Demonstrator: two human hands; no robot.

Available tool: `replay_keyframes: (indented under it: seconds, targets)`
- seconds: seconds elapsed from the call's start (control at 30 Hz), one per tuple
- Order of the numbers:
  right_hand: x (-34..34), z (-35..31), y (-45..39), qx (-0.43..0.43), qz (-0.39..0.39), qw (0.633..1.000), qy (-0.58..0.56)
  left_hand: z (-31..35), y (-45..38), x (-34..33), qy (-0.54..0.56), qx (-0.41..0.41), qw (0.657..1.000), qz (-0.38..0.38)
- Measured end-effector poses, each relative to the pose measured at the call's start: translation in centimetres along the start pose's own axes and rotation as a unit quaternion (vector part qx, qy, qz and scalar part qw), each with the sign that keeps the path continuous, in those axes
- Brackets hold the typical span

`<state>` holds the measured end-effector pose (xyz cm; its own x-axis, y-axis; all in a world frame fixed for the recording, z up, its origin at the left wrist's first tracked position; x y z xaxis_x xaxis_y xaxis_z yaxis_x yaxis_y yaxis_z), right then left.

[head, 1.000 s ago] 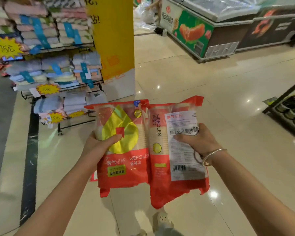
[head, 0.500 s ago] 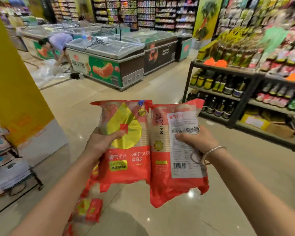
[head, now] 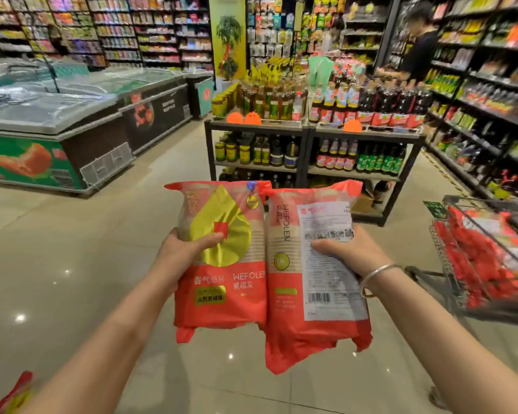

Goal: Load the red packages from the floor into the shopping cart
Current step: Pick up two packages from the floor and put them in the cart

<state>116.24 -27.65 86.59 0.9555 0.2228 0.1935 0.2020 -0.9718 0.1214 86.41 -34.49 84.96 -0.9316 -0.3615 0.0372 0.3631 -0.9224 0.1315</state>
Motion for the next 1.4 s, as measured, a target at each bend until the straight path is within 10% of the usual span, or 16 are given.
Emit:
replay_keyframes:
  seconds: [0.77, 1.4]
  targets:
    - [20.9, 2.9, -24.7, -0.059, 0.303, 0.945, -0.111, 7.6, -37.1, -32.6, -0.07, -0.01, 0.936, -0.346]
    - [48.1, 7.4, -42.6, -0.108, 0.42, 0.897, -0.087, 9.2, -55.0, -70.2, -0.075, 0.007, 0.882, -0.465]
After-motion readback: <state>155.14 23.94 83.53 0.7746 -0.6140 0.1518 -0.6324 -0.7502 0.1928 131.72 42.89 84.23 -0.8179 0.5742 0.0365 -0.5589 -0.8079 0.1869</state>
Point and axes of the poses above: each hand's wrist, its own y-axis away from the middle knuckle, its own x-axis out of the back of the hand, z = x × y, the point moved 2 cm from there along -y, towards the middle knuckle, and after that the axes turned 1 degree about -y, right-handed, at the moved point
